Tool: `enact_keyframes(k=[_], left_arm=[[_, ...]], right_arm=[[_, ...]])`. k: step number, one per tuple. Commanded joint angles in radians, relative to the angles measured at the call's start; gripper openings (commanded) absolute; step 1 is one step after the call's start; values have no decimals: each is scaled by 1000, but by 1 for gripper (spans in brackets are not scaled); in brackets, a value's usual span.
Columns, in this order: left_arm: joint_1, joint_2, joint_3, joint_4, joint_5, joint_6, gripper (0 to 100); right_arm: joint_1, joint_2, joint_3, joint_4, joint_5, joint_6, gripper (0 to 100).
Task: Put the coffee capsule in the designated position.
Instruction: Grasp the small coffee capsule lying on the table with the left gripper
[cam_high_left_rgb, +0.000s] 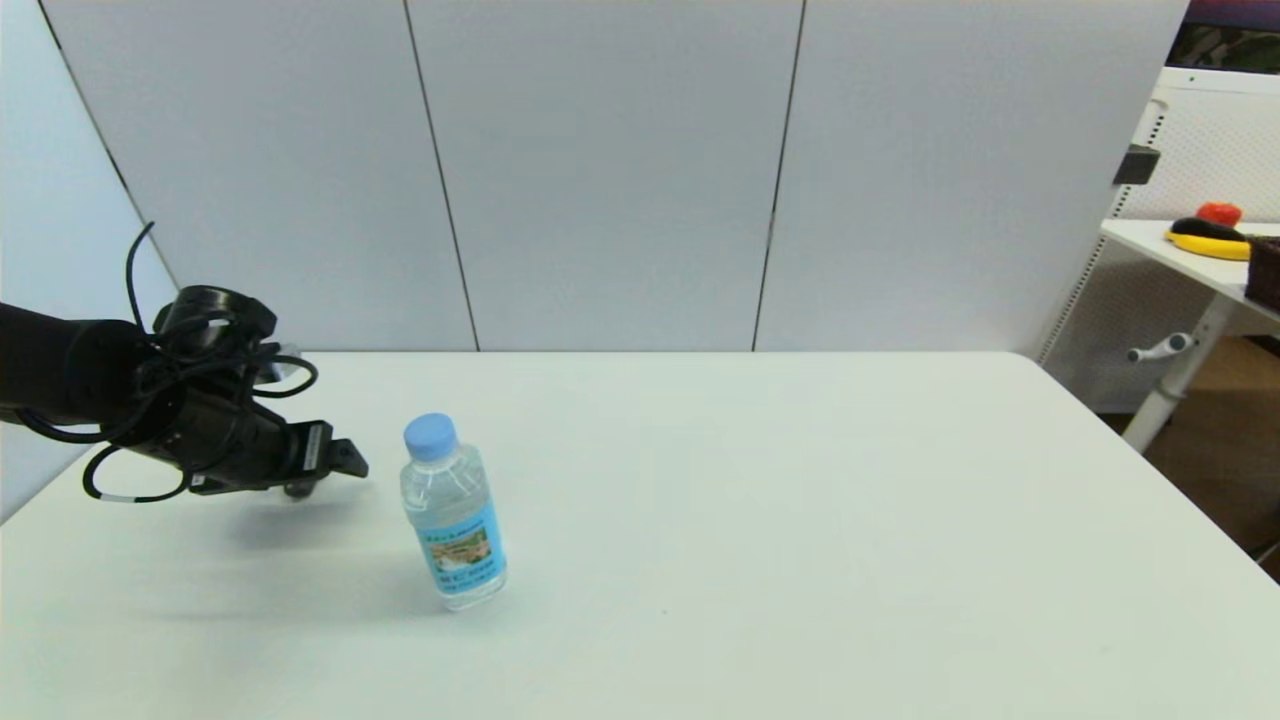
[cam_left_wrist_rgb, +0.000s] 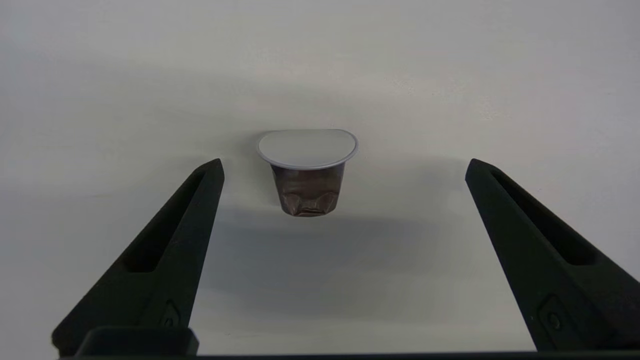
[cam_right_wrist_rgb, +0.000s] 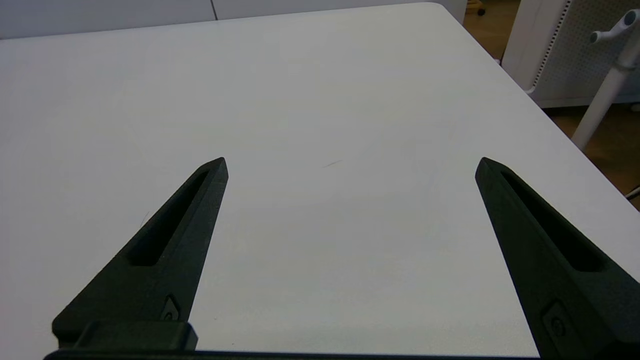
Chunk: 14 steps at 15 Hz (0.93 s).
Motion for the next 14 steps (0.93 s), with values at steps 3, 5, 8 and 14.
enact_keyframes(k=[3, 5, 8, 14], left_arm=[[1, 4, -3, 8, 1, 1, 100], [1, 2, -9, 10, 4, 9, 100], [1, 2, -9, 13, 6, 10, 100], [1, 7, -9, 13, 9, 16, 100]], right_arm=[[0, 1, 0, 1, 0, 0, 100], [0, 1, 0, 1, 0, 0, 100], [0, 1, 0, 1, 0, 0, 100], [0, 1, 0, 1, 0, 0, 100]])
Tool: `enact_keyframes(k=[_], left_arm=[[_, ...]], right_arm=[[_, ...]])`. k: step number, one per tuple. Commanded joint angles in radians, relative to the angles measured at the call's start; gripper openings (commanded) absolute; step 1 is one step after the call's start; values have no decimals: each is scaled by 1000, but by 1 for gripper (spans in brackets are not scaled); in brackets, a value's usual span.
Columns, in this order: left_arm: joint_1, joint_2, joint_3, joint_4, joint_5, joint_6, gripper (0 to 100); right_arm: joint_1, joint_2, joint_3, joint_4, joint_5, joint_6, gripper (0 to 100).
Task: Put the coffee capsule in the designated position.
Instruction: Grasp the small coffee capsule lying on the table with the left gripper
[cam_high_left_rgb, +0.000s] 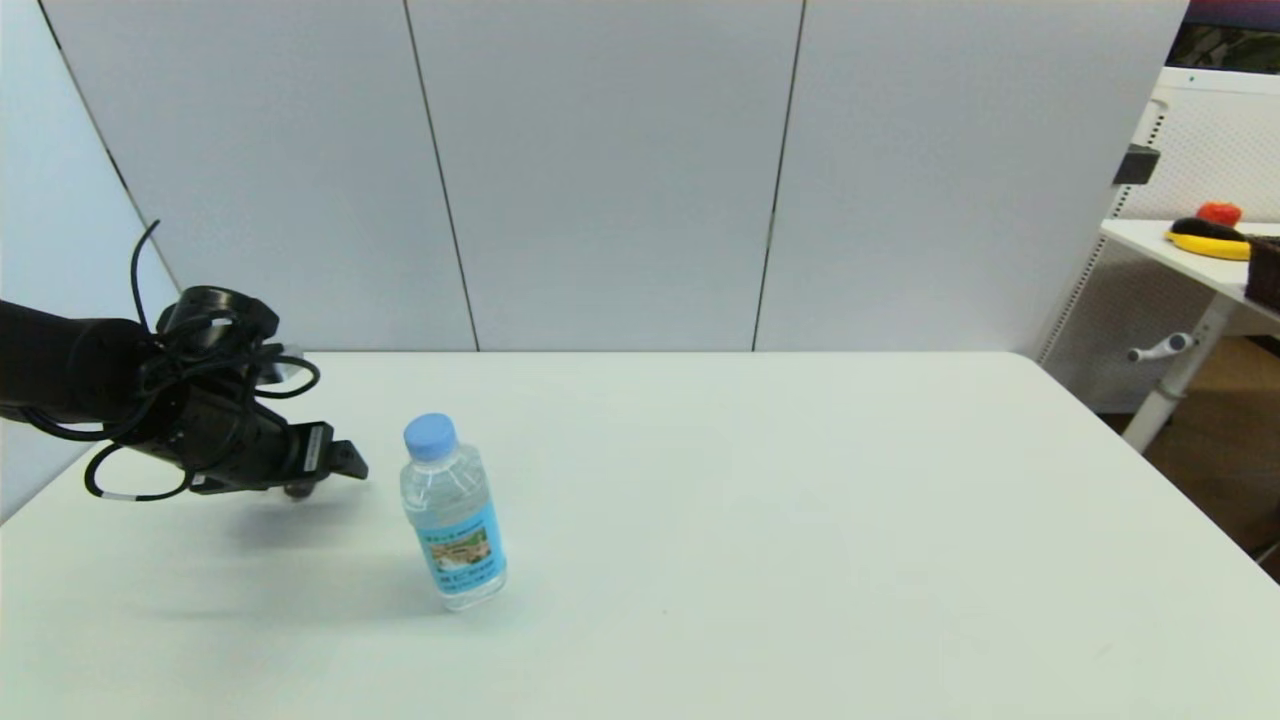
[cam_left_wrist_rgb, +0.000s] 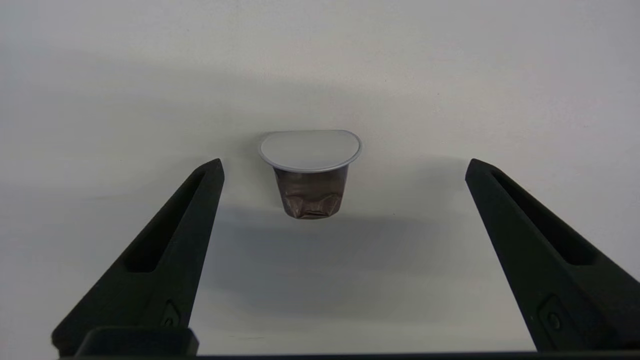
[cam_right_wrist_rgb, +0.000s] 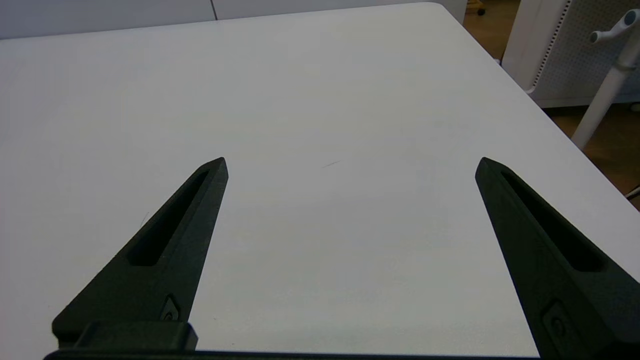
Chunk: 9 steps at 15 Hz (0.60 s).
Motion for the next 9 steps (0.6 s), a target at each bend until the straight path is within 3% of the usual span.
enact_keyframes(k=[1, 6, 9], left_arm=[[1, -2, 0, 1, 4, 1, 100], [1, 3, 0, 1, 5, 1, 100], [-1, 4, 0, 1, 54, 13, 100]], right_arm=[[0, 1, 0, 1, -1, 0, 100], [0, 1, 0, 1, -1, 0, 100], [0, 1, 0, 1, -1, 0, 100]])
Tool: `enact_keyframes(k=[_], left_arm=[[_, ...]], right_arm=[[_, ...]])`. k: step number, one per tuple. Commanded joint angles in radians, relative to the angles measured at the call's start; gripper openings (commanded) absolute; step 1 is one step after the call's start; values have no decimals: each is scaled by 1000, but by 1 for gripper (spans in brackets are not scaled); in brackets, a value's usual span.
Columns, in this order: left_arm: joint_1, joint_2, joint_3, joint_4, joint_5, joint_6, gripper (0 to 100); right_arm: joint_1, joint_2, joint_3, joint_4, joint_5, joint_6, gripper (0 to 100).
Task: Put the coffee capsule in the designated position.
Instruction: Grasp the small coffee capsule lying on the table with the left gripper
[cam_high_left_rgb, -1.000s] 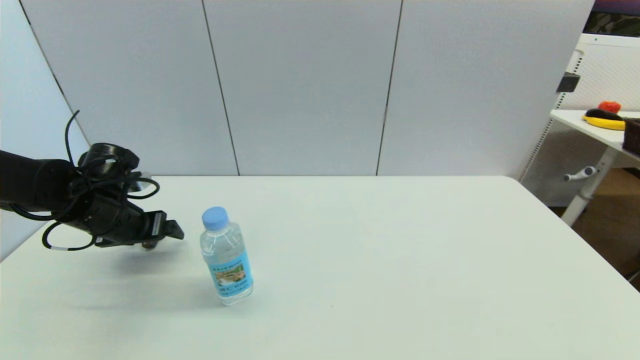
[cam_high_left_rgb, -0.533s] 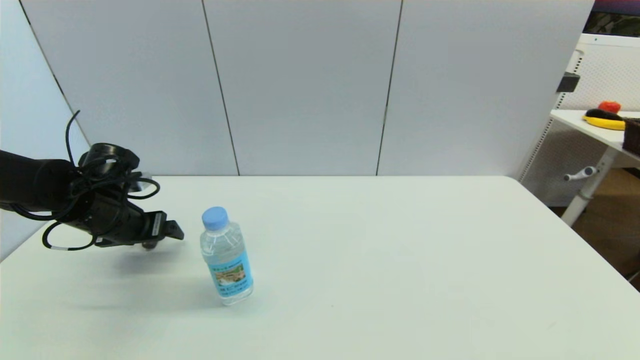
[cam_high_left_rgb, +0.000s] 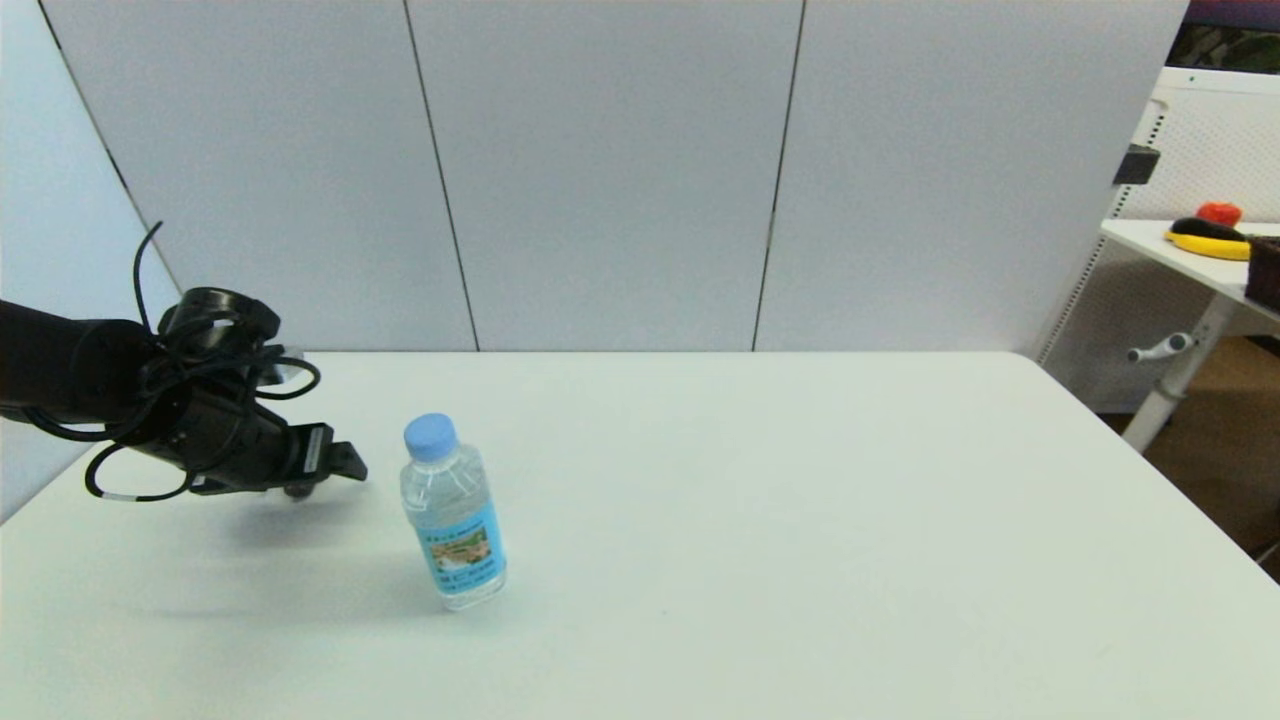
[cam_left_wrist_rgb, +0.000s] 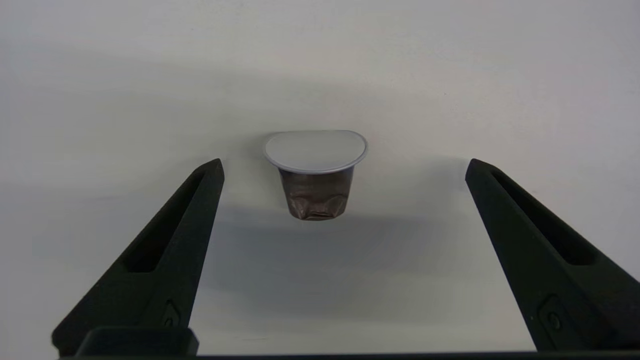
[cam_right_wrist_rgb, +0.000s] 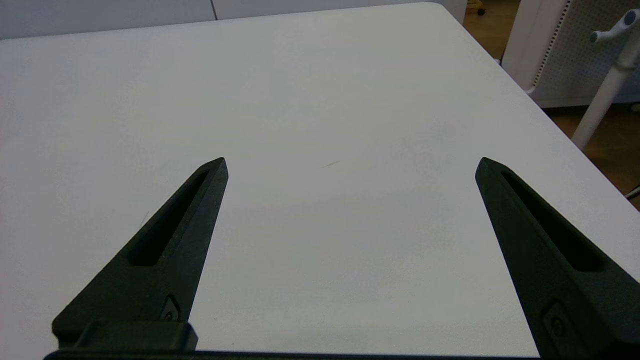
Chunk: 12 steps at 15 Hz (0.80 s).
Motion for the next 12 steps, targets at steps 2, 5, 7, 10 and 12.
enact_keyframes(k=[2, 5, 7, 10, 12], left_arm=[[-1, 1, 0, 1, 35, 10, 100], [-1, 6, -1, 1, 35, 7, 100], [-1, 6, -1, 1, 34, 4, 100], [-1, 8, -3, 1, 34, 4, 100], [-1, 8, -3, 0, 35, 6, 0]], right_arm=[[0, 1, 0, 0, 0, 0, 100], [0, 1, 0, 0, 0, 0, 100], [0, 1, 0, 0, 0, 0, 100], [0, 1, 0, 0, 0, 0, 100], [0, 1, 0, 0, 0, 1, 100]])
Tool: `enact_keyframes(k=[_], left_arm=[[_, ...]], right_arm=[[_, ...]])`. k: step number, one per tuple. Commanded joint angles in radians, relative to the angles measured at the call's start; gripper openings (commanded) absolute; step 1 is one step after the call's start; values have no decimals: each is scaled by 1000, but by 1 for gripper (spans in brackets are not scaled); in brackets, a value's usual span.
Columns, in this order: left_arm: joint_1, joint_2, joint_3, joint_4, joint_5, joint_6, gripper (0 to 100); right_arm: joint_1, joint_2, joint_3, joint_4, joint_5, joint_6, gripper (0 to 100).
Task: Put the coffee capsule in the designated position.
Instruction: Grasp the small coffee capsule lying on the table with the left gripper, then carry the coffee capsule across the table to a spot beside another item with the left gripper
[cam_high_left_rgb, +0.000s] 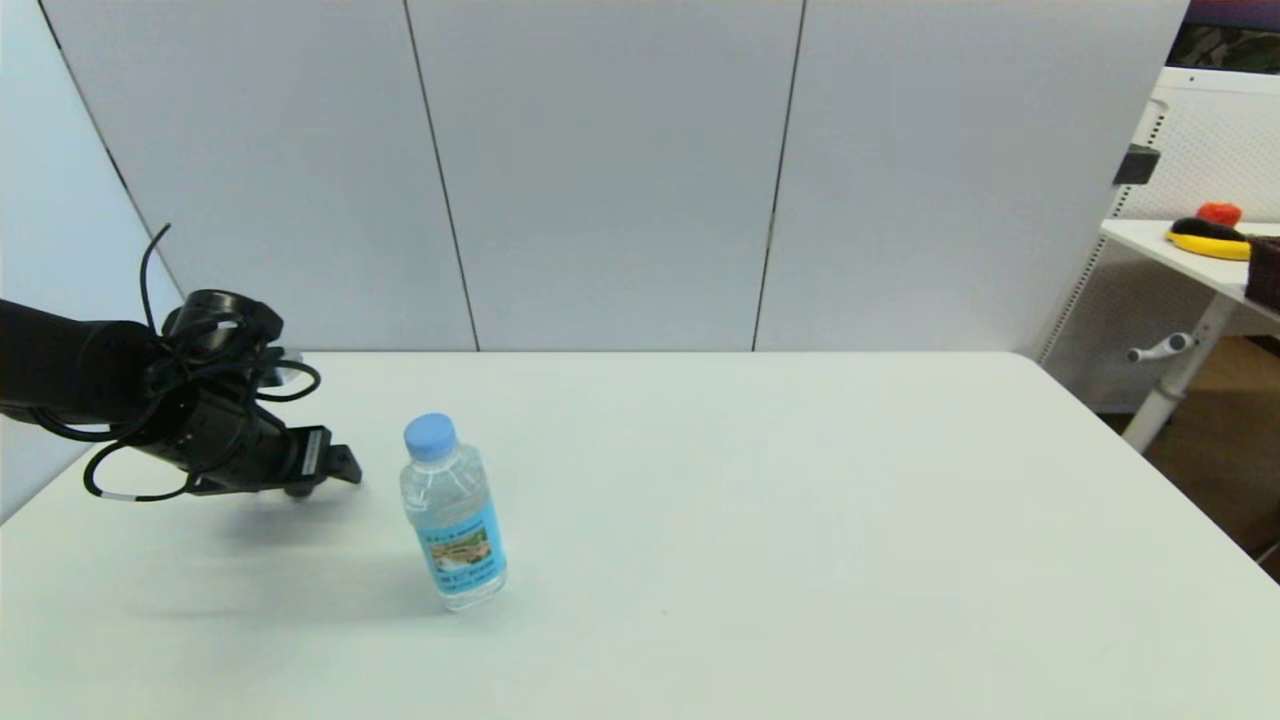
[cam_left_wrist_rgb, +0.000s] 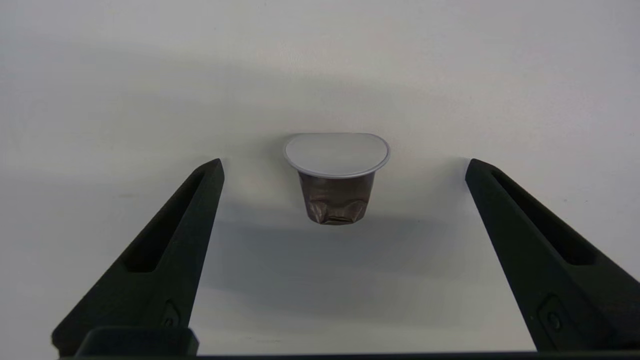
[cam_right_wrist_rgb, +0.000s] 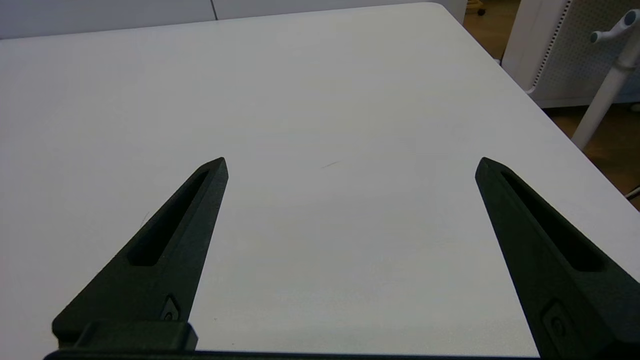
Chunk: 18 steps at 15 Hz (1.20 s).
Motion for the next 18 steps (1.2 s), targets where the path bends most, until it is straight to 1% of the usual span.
enact_keyframes(k=[1, 12, 18], left_arm=[[0, -1, -2, 0, 2, 1, 0], [0, -15, -1, 2, -1, 0, 0], [-39, -159, -5, 0, -1, -2, 0]], right_arm=[[0, 1, 0, 1, -1, 0, 100], [0, 1, 0, 1, -1, 0, 100], [0, 1, 0, 1, -1, 0, 100]])
